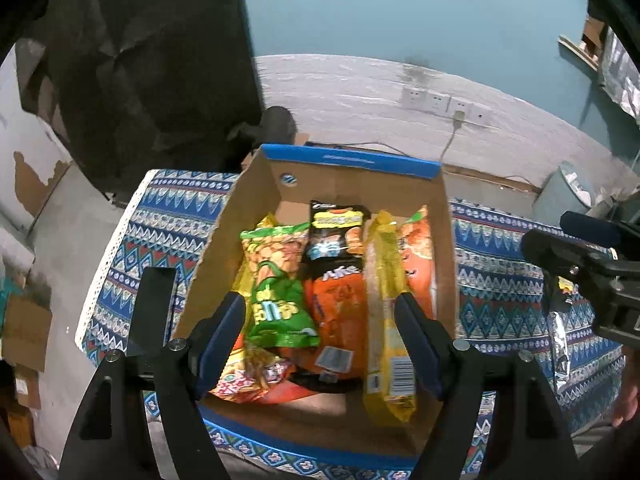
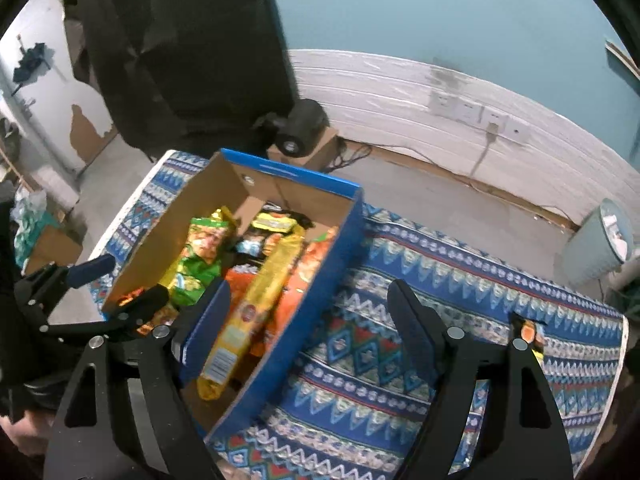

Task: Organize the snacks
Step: 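Move both grippers back to the last snacks on the tablecloth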

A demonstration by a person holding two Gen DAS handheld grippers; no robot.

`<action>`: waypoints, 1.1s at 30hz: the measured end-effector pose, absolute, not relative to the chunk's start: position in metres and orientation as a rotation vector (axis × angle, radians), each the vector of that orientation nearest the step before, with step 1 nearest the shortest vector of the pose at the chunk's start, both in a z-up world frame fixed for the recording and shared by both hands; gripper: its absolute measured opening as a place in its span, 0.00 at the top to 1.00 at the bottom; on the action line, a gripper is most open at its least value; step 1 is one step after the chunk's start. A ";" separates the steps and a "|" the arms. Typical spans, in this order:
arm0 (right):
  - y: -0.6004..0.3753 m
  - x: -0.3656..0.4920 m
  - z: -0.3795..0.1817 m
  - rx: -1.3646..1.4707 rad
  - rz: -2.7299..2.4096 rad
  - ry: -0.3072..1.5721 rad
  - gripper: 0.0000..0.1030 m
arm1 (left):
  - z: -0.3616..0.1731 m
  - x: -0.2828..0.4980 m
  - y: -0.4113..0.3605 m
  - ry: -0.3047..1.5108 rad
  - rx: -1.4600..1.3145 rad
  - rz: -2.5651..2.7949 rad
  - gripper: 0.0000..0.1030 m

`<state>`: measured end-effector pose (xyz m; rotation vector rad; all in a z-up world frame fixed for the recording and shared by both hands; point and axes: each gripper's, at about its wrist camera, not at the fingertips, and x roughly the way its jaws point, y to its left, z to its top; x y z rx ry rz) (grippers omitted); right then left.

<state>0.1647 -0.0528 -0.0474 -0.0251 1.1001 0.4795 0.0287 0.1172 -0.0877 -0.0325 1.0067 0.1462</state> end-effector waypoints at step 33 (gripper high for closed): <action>-0.215 0.149 -0.071 0.097 0.201 1.154 0.22 | -0.094 0.053 -0.019 1.035 0.173 -0.023 0.22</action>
